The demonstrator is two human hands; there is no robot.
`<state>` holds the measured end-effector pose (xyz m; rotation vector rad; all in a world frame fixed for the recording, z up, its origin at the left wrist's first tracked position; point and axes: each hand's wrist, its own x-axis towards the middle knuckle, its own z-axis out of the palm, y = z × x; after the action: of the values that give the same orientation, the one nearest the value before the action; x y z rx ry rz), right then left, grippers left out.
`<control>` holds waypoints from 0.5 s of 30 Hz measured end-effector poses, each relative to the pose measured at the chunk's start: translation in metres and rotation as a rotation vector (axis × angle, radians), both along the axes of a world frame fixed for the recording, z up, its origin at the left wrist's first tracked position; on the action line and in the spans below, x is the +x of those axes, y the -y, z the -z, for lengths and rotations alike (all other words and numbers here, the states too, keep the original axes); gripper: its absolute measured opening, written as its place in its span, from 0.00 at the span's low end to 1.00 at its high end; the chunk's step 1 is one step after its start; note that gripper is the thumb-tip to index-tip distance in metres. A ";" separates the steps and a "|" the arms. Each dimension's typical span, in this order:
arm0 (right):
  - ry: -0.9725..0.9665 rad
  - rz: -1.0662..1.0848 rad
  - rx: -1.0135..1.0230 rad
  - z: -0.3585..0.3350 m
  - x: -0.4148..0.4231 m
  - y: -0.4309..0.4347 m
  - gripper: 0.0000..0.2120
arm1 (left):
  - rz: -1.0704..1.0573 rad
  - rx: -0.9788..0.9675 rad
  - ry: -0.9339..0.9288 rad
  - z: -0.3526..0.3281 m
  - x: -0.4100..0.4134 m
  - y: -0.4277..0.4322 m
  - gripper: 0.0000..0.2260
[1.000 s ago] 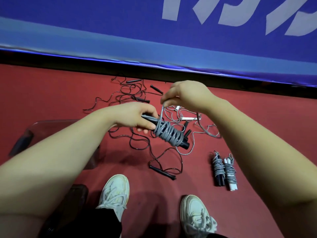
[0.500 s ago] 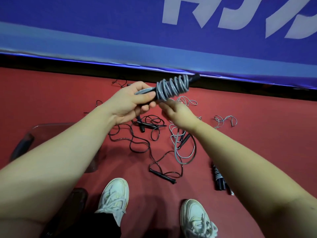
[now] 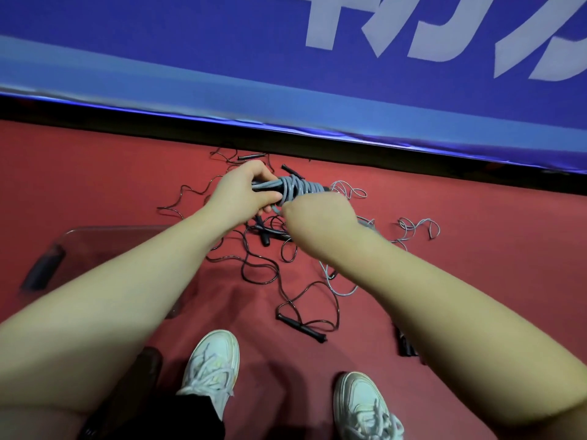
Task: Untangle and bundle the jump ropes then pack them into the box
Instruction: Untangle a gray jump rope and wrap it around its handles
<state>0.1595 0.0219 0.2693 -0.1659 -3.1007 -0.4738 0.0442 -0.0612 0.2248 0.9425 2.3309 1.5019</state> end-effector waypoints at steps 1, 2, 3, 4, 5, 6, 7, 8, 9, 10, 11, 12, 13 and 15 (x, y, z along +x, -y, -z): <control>-0.020 -0.013 0.062 -0.006 0.000 -0.002 0.10 | 0.022 -0.007 -0.008 -0.001 0.001 0.001 0.08; -0.053 -0.028 0.116 -0.011 0.000 -0.004 0.09 | 0.041 -0.010 -0.010 -0.002 0.001 0.001 0.09; -0.091 -0.042 0.160 -0.015 -0.002 -0.009 0.08 | 0.059 -0.011 -0.015 -0.003 0.002 0.001 0.10; -0.123 -0.059 0.172 -0.020 -0.003 -0.013 0.09 | 0.073 -0.020 -0.031 -0.004 0.002 0.002 0.11; -0.135 -0.076 0.161 -0.024 -0.004 -0.019 0.08 | 0.088 -0.038 -0.055 -0.006 0.003 0.002 0.11; -0.129 -0.093 0.134 -0.027 -0.005 -0.026 0.09 | 0.108 -0.066 -0.076 -0.008 0.004 0.002 0.11; -0.103 -0.093 0.117 -0.030 -0.006 -0.033 0.12 | 0.140 -0.093 -0.082 -0.010 0.005 0.002 0.11; -0.088 -0.091 0.090 -0.032 -0.006 -0.039 0.14 | 0.183 -0.110 -0.068 -0.012 0.006 0.003 0.10; -0.083 -0.094 0.052 -0.031 -0.005 -0.046 0.16 | 0.233 -0.122 -0.044 -0.014 0.007 0.003 0.09; -0.087 -0.097 0.000 -0.027 -0.005 -0.053 0.18 | 0.283 -0.137 -0.024 -0.015 0.009 0.004 0.08; -0.082 -0.088 -0.061 -0.023 -0.004 -0.059 0.18 | 0.330 -0.154 -0.013 -0.016 0.010 0.004 0.08; -0.074 -0.077 -0.133 -0.019 -0.003 -0.063 0.18 | 0.368 -0.170 -0.004 -0.017 0.010 0.005 0.07; -0.052 -0.062 -0.227 -0.013 -0.003 -0.069 0.18 | 0.396 -0.178 0.011 -0.017 0.010 0.005 0.06; -0.050 -0.031 -0.456 -0.005 -0.003 -0.079 0.16 | 0.430 -0.169 0.063 -0.017 0.009 0.008 0.05</control>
<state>0.1566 0.1010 0.2746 -0.1246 -3.0997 0.2406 0.0532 -0.0689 0.2419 1.2309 2.0042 1.1280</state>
